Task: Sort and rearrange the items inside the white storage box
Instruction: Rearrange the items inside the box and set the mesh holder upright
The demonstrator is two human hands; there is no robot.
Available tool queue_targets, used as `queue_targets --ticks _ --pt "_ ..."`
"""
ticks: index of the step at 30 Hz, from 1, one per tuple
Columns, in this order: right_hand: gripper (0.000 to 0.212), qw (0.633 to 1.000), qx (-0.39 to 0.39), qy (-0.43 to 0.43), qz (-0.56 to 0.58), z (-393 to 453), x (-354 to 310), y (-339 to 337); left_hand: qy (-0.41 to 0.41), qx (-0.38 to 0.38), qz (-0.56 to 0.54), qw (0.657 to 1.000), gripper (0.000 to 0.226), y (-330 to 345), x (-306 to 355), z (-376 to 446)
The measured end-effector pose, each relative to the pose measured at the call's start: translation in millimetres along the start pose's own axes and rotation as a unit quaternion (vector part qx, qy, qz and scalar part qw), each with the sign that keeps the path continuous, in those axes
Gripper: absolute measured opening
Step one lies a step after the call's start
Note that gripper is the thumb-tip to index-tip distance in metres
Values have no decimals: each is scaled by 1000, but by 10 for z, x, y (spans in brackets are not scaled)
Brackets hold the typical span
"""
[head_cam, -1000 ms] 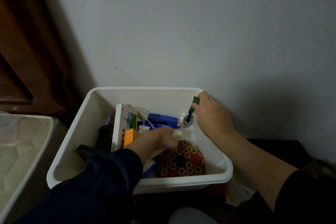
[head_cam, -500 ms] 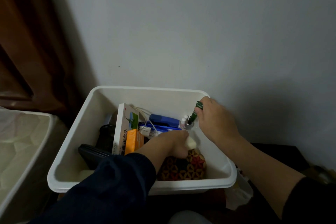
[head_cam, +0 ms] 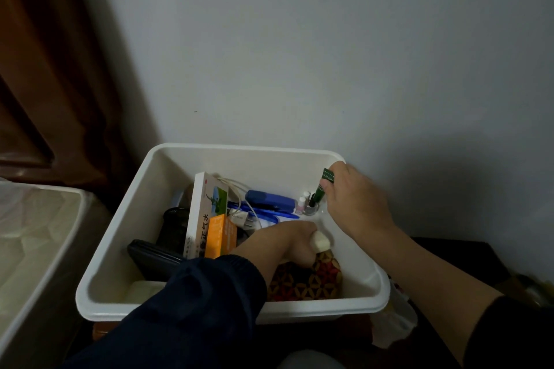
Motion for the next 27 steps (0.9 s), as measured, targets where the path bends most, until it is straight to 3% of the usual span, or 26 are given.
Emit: queue_targets --ticks 4,8,10,14,17,23,27 --pt "20 1000 -4 6 1 -1 -9 -12 7 37 -14 999 71 -20 -48 -13" --pt "20 1000 -7 5 8 -8 -22 -27 1 132 -10 991 75 -199 -166 -91" --pt "21 1000 -10 5 13 -14 -29 -36 -5 176 -96 980 61 -304 -255 -152" --pt "20 1000 -4 1 7 -23 -45 -59 -18 205 -429 880 61 -472 -401 -348" --pt "19 1000 -5 4 11 -29 -34 -65 -8 214 -487 847 57 -561 -430 -437" --pt "20 1000 0 4 14 -19 -37 -69 -40 270 -606 747 45 -575 -525 -423" --pt "20 1000 3 2 14 -17 -33 -56 -35 285 -632 720 41 -517 -565 -365"
Point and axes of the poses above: each hand's wrist, its own z-axis towards the middle knuckle, its own y-axis out of the palm, x = y × z, the point moved 6 cm from there along z, towards the middle knuckle, and after that the axes turned 3 degrees about x, right-handed, at the moved point
